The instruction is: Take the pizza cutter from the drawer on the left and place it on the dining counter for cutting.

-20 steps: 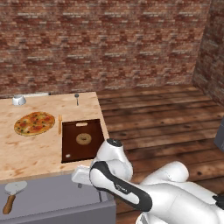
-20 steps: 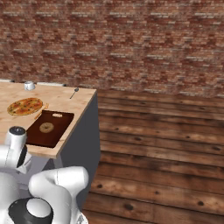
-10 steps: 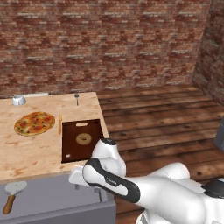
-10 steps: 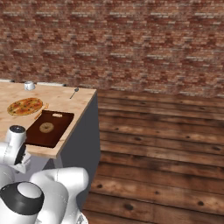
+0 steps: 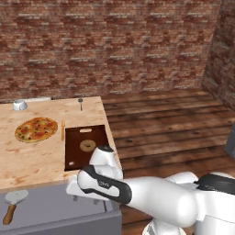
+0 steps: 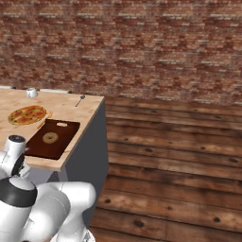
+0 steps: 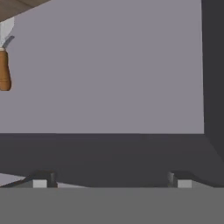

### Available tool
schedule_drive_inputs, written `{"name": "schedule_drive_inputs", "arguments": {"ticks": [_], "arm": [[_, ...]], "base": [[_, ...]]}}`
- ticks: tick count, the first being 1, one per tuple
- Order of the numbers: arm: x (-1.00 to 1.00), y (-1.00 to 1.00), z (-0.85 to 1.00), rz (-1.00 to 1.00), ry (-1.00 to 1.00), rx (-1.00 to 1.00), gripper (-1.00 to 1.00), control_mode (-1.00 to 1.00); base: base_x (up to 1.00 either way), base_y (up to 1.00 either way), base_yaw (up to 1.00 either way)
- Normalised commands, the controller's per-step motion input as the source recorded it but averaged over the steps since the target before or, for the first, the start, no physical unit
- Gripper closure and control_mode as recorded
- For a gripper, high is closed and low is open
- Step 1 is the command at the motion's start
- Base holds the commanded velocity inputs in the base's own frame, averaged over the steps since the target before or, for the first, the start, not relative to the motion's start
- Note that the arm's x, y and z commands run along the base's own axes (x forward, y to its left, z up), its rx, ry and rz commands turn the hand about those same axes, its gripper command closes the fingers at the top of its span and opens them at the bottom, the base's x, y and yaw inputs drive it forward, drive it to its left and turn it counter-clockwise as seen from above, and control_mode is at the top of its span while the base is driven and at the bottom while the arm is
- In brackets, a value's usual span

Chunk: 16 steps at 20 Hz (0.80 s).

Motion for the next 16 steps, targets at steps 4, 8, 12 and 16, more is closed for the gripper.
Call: {"name": "schedule_drive_inputs", "arguments": {"ticks": [4,8,12,16], "arm": [[-0.14,0.17,-0.23,0.04,0.00,-0.04,-1.00,-1.00],[-0.28,0.16,-0.20,0.04,0.00,-0.04,-1.00,-1.00],[-0.39,0.13,-0.19,0.05,0.00,-0.01,-1.00,-1.00],[-0.48,0.10,-0.17,0.06,0.00,0.00,-1.00,-1.00]], "base": [[0.00,0.00,0.00],[0.00,0.00,0.00],[0.00,0.00,0.00],[0.00,0.00,0.00]]}}
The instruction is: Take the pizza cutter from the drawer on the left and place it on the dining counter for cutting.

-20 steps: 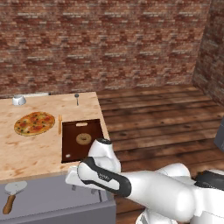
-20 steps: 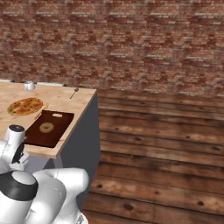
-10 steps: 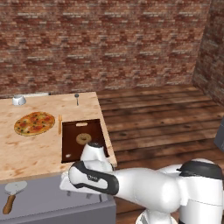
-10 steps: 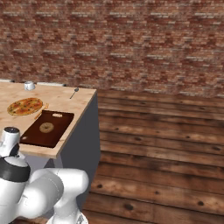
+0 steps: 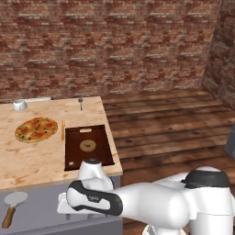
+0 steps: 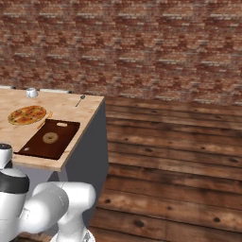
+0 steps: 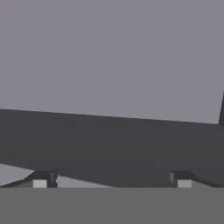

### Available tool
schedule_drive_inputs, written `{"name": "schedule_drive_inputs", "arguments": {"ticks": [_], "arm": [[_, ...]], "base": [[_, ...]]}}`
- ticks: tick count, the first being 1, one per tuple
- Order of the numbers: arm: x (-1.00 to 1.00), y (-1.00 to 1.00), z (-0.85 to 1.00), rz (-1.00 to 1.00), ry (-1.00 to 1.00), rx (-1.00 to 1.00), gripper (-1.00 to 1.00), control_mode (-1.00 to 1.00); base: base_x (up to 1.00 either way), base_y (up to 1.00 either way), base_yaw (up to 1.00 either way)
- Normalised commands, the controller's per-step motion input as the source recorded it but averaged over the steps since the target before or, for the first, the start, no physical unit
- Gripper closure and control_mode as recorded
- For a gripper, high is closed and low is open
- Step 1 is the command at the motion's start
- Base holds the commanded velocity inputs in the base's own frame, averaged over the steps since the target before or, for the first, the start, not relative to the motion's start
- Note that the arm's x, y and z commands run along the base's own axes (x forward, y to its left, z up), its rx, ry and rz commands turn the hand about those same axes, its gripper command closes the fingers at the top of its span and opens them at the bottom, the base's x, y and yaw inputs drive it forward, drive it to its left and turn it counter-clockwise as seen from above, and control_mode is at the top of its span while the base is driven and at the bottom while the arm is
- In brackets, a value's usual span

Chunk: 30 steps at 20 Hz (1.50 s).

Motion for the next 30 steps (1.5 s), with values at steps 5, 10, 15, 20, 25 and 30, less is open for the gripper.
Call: {"name": "schedule_drive_inputs", "arguments": {"ticks": [5,10,15,20,25,30], "arm": [[-0.49,0.11,-0.14,0.07,0.03,0.00,-1.00,-1.00],[-0.52,0.12,-0.15,0.07,0.04,0.00,-1.00,-1.00],[-0.54,0.11,-0.14,0.07,0.05,0.00,-1.00,-1.00],[-0.31,0.09,0.07,0.03,0.00,0.00,-1.00,-1.00],[0.16,0.16,0.47,0.00,0.00,0.00,-1.00,-1.00],[0.28,0.33,0.42,-0.01,0.00,0.00,-1.00,-1.00]], "base": [[0.00,0.00,0.00],[0.00,0.00,0.00],[0.00,0.00,0.00],[0.00,0.00,0.00],[0.00,0.00,0.00],[0.00,0.00,0.00]]}}
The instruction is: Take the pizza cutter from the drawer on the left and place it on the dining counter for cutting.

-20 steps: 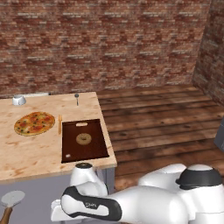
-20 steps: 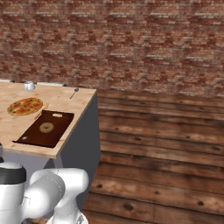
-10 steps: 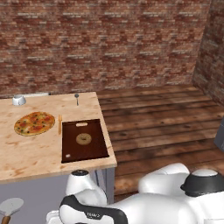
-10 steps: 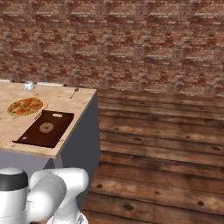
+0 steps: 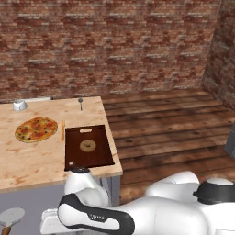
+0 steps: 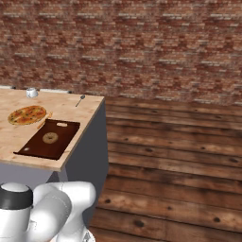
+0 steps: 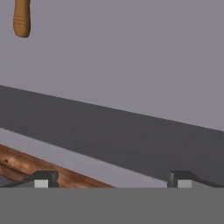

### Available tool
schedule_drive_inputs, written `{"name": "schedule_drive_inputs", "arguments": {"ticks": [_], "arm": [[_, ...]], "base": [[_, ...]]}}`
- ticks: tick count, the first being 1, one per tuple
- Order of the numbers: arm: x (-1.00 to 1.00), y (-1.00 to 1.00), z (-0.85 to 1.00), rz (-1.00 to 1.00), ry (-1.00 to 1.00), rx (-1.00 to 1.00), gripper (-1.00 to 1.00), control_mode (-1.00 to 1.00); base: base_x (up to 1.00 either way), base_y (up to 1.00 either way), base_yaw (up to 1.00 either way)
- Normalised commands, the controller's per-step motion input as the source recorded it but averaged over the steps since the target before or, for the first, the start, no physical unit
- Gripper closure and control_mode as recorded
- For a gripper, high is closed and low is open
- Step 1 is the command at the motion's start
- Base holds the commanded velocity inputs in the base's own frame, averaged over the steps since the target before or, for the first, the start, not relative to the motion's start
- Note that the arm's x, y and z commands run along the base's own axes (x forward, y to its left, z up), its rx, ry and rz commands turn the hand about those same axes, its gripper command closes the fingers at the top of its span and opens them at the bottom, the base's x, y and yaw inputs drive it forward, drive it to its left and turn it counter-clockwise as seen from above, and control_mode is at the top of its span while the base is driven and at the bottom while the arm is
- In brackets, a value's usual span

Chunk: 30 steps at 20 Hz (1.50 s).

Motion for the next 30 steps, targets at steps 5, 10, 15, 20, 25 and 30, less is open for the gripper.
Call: {"name": "schedule_drive_inputs", "arguments": {"ticks": [5,10,15,20,25,30], "arm": [[0.41,0.48,0.09,-0.05,0.02,-0.01,-1.00,-1.00],[0.63,0.47,0.00,-0.08,0.06,-0.04,-1.00,-1.00],[0.67,0.42,-0.01,-0.05,0.08,-0.05,-1.00,-1.00],[0.39,0.57,-0.15,0.00,0.02,-0.09,-1.00,-1.00],[0.27,0.57,-0.20,0.00,0.00,-0.11,-1.00,-1.00],[0.06,0.00,-0.21,0.01,0.02,-0.10,-1.00,-1.00]], "base": [[0.00,0.00,0.00],[0.00,0.00,0.00],[0.00,0.00,0.00],[0.00,0.00,0.00],[0.00,0.00,0.00],[0.00,0.00,0.00]]}}
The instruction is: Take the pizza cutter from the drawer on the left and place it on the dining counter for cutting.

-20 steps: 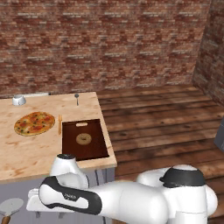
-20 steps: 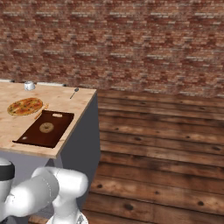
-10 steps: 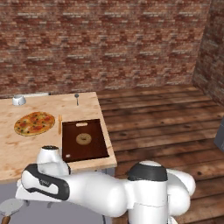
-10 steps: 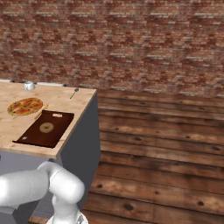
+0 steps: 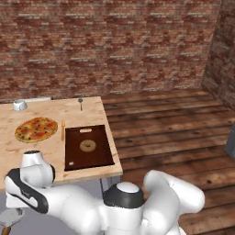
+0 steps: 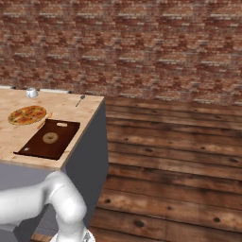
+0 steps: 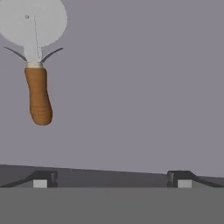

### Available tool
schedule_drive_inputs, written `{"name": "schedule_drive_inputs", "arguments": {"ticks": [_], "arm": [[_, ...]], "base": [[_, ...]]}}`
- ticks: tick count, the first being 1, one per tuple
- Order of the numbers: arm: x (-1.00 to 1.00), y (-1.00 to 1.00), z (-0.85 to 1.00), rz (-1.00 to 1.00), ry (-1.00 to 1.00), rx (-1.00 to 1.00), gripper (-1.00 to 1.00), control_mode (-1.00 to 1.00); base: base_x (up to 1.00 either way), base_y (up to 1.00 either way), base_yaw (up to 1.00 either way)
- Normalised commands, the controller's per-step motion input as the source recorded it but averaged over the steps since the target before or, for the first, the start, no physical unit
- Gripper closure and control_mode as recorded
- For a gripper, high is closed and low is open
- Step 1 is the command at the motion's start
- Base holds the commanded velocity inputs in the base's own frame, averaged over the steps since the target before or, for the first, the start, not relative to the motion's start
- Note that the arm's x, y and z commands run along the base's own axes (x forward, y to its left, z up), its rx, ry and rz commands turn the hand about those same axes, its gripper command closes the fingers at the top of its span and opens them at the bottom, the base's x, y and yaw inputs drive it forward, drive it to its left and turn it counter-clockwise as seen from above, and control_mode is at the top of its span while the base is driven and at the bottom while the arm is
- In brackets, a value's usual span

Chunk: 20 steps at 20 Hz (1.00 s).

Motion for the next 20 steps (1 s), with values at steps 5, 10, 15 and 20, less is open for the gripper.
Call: {"name": "schedule_drive_inputs", "arguments": {"ticks": [5,10,15,20], "arm": [[0.14,0.08,-0.36,0.01,0.03,-0.11,-1.00,-1.00],[0.03,0.29,-0.37,0.00,0.06,-0.09,-1.00,-1.00],[0.06,0.44,-0.33,0.00,0.09,-0.05,-1.00,-1.00],[0.05,0.46,-0.42,0.00,0.07,-0.05,-1.00,-1.00]], "base": [[0.00,0.00,0.00],[0.00,0.00,0.00],[0.00,0.00,0.00],[0.00,0.00,0.00]]}}
